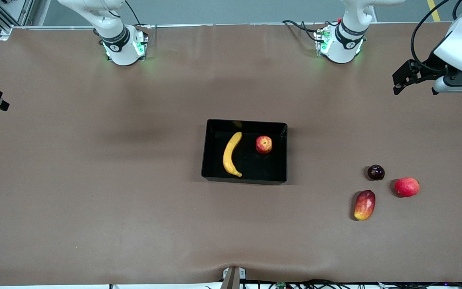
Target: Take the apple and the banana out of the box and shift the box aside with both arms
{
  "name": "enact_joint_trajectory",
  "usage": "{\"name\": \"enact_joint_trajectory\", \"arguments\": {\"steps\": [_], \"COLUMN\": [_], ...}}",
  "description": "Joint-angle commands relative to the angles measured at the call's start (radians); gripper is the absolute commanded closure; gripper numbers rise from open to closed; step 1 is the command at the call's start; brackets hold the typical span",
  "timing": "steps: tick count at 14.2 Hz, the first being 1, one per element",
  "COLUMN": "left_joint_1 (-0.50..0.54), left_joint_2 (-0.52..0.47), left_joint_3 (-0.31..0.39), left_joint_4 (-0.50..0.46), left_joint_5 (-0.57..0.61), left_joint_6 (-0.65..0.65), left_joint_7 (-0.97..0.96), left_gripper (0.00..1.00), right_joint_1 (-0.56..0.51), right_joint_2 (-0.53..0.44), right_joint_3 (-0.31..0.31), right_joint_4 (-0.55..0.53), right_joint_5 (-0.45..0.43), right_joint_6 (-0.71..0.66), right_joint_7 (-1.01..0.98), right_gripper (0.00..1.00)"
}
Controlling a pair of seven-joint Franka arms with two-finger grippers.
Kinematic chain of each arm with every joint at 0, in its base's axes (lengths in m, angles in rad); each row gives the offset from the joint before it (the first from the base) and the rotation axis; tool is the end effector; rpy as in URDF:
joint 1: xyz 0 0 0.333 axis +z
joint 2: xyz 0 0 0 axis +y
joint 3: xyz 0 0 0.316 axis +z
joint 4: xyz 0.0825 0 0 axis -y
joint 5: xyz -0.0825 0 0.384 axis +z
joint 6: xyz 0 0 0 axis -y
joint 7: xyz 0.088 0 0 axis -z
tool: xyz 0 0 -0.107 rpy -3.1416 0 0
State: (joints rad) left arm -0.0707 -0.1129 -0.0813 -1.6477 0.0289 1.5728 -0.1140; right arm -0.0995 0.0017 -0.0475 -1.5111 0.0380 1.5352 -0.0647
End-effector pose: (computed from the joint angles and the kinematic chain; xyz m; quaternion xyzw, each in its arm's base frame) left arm 0.5134 -0.0782 0.6488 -0.9995 0.0186 -0.0212 0.0164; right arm 0.5466 -0.0767 0.6486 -0.9989 0.0402 -0.0131 0.0176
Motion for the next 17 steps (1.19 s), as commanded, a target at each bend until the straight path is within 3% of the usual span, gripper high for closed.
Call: {"name": "enact_joint_trajectory", "arguments": {"steps": [1,13,17], "left_joint_1": [0.003,-0.02,-0.061], "left_joint_2": [0.013,0.067,0.162], "left_joint_3": [0.002,-0.012,-0.131], "left_joint_4": [0.029,0.046,0.042], "left_joint_5": [-0.01,-0.012,-0.006], "left_joint_6": [-0.022,-0.039,-0.039], "left_joint_7": [0.014,-0.007,-0.224], "left_gripper": [0.0,0.0,0.0], "right_joint_1": [-0.022,-0.02,-0.022], "right_joint_2": [0.006,0.006,0.006], "right_joint_3": [0.014,0.014,0.014], "right_joint_4": [0.017,0.017,0.017], "right_joint_5": [0.013,0.008,0.011], "right_joint_6": [-0.003,-0.003,-0.003], "right_joint_7": [-0.003,-0.003,0.0], "right_gripper": [0.0,0.0,0.0]}}
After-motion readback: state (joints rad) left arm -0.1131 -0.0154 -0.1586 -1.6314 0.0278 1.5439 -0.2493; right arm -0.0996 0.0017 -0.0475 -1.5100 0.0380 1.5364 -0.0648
